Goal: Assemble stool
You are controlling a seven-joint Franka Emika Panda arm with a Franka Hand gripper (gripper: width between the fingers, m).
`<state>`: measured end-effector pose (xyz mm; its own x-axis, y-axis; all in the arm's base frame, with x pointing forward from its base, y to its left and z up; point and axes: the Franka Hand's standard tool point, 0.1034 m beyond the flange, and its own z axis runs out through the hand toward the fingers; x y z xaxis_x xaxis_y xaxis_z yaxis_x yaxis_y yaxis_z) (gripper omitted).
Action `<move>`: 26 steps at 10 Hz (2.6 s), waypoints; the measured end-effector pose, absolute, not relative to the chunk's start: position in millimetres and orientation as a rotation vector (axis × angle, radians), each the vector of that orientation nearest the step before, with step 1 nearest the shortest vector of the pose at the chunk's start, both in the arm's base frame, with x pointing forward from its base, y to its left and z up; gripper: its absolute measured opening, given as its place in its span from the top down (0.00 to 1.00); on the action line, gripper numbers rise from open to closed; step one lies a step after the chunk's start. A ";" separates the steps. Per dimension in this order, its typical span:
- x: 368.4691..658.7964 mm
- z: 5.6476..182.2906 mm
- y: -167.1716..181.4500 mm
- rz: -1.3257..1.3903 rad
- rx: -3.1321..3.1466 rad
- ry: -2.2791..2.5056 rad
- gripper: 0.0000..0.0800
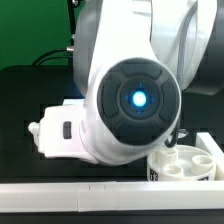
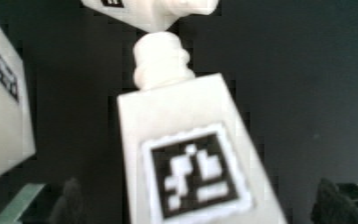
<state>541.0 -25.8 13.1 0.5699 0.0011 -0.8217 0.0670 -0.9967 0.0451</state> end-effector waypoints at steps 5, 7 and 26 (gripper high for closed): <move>546.2 24.9 -24.2 -1.413 2.731 0.073 0.58; 555.9 61.1 -17.7 -1.388 2.749 0.084 0.58; 635.7 130.5 85.7 0.810 3.055 0.140 0.58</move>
Offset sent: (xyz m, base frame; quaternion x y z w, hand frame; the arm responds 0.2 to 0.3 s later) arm 0.0000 0.0000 0.0000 0.0000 0.0000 0.0000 1.0000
